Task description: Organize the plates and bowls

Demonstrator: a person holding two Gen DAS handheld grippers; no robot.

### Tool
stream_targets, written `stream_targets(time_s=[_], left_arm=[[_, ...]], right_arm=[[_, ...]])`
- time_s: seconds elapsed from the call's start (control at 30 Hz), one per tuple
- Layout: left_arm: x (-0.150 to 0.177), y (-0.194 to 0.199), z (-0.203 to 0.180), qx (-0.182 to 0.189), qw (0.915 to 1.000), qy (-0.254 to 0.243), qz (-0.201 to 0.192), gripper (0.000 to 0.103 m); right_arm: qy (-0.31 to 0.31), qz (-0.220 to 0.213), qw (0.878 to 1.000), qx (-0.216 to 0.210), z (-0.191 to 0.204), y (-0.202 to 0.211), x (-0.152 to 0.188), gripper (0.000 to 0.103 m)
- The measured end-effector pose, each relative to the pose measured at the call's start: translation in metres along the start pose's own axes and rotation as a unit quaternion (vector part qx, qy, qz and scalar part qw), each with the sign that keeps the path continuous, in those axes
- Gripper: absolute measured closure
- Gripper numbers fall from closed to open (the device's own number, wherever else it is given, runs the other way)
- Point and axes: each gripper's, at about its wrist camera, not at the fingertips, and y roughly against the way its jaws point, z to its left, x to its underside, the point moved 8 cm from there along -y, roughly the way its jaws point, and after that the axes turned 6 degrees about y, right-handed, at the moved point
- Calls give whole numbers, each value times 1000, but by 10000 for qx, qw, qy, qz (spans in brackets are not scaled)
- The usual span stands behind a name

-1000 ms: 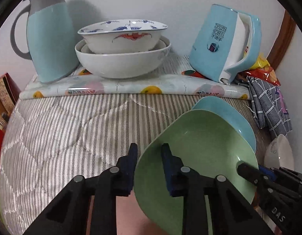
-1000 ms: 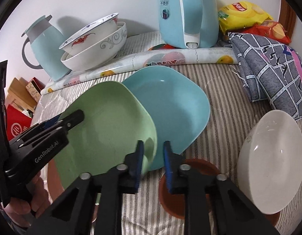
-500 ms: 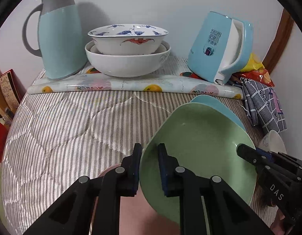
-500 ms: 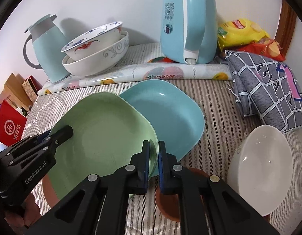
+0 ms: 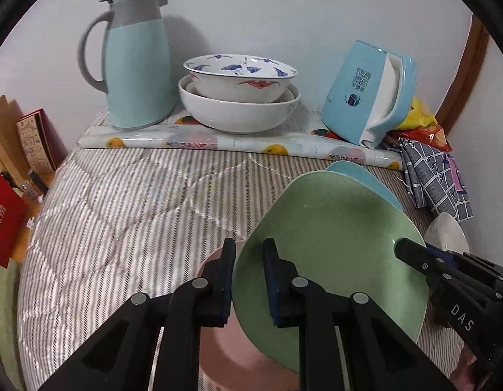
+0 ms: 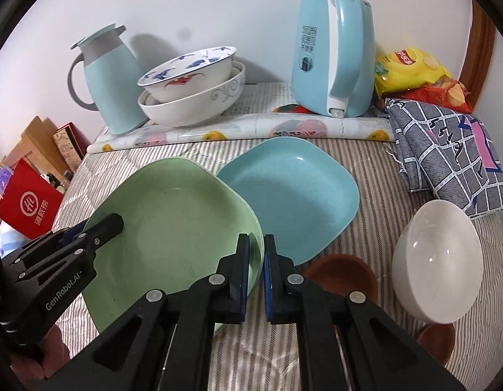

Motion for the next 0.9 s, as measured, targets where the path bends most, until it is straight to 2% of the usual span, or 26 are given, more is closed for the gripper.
stream_targets(time_s=[0.43, 0.9], left_arm=[[25, 21, 30, -266, 9995, 145, 38, 86], [53, 1, 45, -455, 9978, 349, 333, 86]], right_arm=[[169, -45, 9996, -203, 32, 8, 14, 95], [384, 212, 9987, -274, 45, -18, 37, 95]])
